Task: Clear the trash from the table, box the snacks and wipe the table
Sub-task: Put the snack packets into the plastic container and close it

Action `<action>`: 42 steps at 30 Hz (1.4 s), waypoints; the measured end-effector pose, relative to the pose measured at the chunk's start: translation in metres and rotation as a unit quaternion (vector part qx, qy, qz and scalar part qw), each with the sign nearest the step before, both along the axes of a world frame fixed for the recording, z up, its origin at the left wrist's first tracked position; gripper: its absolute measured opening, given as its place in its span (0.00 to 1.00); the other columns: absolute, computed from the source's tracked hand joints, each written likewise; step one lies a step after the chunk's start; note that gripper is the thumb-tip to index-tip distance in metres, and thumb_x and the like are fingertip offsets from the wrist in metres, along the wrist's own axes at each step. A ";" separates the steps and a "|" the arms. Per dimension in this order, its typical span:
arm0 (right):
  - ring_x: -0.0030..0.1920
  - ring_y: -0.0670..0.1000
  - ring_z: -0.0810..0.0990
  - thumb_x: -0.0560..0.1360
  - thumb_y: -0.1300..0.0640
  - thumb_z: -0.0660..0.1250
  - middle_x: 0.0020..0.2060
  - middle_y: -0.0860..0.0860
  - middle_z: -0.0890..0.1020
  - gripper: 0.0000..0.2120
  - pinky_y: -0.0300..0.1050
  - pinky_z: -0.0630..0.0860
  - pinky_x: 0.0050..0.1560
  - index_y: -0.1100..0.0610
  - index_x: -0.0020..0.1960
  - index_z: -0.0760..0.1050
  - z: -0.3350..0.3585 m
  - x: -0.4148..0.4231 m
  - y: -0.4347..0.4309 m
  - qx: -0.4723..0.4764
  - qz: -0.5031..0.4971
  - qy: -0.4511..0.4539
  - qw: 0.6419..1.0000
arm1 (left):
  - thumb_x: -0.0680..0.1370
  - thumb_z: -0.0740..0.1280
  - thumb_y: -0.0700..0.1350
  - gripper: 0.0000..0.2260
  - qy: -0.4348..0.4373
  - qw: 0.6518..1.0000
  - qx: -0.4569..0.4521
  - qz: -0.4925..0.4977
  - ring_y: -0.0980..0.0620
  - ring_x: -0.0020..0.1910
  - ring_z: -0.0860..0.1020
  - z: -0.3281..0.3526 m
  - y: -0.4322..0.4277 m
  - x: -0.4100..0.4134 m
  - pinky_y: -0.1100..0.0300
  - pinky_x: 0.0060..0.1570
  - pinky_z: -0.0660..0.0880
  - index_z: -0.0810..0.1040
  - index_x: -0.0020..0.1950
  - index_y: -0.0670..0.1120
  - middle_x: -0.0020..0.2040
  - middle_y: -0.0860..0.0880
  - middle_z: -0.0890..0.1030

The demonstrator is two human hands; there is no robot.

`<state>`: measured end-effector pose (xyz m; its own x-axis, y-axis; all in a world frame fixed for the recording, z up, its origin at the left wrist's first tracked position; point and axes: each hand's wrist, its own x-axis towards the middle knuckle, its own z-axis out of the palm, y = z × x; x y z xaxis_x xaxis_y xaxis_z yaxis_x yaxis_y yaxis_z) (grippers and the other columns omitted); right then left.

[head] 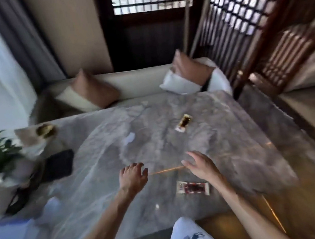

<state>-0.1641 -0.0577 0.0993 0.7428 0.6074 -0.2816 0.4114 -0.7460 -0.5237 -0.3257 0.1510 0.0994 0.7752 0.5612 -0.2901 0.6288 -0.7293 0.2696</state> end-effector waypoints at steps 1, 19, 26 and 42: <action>0.67 0.53 0.74 0.73 0.35 0.60 0.66 0.52 0.76 0.31 0.46 0.69 0.67 0.53 0.68 0.72 -0.001 0.007 -0.015 0.004 -0.019 0.002 1.000 | 0.79 0.57 0.56 0.18 -0.004 1.000 0.001 -0.014 0.45 0.64 0.75 0.001 -0.008 0.014 0.53 0.65 0.65 0.74 0.65 0.53 0.66 0.49 0.77; 0.68 0.52 0.73 0.76 0.39 0.62 0.67 0.51 0.76 0.26 0.44 0.68 0.66 0.50 0.70 0.70 -0.015 -0.083 0.189 -0.040 0.195 0.078 0.977 | 0.78 0.57 0.54 0.16 -0.032 0.972 -0.008 0.233 0.41 0.58 0.78 -0.005 0.111 -0.135 0.52 0.60 0.70 0.76 0.61 0.52 0.60 0.46 0.80; 0.62 0.50 0.78 0.76 0.45 0.66 0.61 0.51 0.80 0.23 0.39 0.70 0.62 0.55 0.67 0.74 -0.036 -0.239 0.350 -0.030 0.314 0.187 0.930 | 0.78 0.56 0.51 0.14 -0.077 0.863 -0.016 0.499 0.41 0.53 0.80 0.000 0.200 -0.323 0.52 0.50 0.73 0.78 0.49 0.46 0.51 0.44 0.83; 0.70 0.54 0.70 0.78 0.49 0.65 0.72 0.56 0.69 0.30 0.40 0.66 0.63 0.60 0.75 0.61 -0.075 -0.423 0.533 -0.126 0.321 0.254 0.904 | 0.76 0.58 0.48 0.12 -0.215 0.626 -0.257 0.704 0.46 0.36 0.72 -0.078 0.271 -0.462 0.55 0.38 0.69 0.68 0.34 0.46 0.35 0.42 0.77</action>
<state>-0.5867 0.4752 0.0240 -0.0038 0.7362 -0.6768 0.5554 -0.5612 -0.6136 -0.7874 0.4224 0.0211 -0.3148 0.6948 -0.6467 0.3399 0.7187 0.6066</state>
